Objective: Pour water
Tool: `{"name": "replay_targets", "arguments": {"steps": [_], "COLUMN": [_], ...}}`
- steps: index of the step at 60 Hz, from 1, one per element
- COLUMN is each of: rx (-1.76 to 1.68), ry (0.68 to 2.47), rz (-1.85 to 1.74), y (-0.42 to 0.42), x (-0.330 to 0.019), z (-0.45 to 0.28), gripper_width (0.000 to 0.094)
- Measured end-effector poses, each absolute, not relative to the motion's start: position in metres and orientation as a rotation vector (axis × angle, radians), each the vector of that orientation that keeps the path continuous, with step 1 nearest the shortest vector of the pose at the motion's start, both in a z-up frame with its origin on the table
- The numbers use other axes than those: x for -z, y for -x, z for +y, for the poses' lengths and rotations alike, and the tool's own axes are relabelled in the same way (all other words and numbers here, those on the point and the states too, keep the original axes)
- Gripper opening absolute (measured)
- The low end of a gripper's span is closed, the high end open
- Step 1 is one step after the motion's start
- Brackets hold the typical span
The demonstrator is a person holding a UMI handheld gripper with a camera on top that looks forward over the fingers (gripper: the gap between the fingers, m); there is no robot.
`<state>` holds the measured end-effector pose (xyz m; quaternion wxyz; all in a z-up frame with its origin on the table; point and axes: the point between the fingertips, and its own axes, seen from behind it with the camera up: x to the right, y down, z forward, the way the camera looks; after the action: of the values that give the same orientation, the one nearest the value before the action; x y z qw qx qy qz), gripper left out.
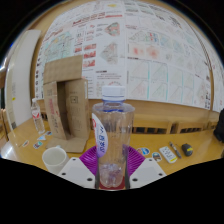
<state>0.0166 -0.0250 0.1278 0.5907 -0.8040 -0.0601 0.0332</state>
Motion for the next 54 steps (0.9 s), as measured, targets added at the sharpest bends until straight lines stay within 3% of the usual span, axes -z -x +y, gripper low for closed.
{"name": "replay_targets", "arguments": {"steps": [10,18,23,30,36,39,42,54], "rx": [-0.084,-0.070,-0.066,-0.044,-0.040,-0.040,-0.021,0.045], "ry": [1.914,1.864,1.872,1.926,2.041,2.059,2.075,2.113], "rz": [-0.125,-0.142,-0.122,-0.125,-0.106,-0.079,-0.051,-0.002], "y": [-0.019,-0.018,-0.019,-0.020,-0.022,-0.022,-0.025,-0.016], "x": [-0.088,-0.090,-0.090,-0.084,-0.069,-0.071,-0.077,-0.114], "z": [-0.021,-0.024,-0.024,-0.024,-0.040,-0.052,-0.066,-0.160], "gripper_width": [0.0333,0.0338,0.0393,0.0532,0.0872,0.0823,0.0863,0.0855]}}
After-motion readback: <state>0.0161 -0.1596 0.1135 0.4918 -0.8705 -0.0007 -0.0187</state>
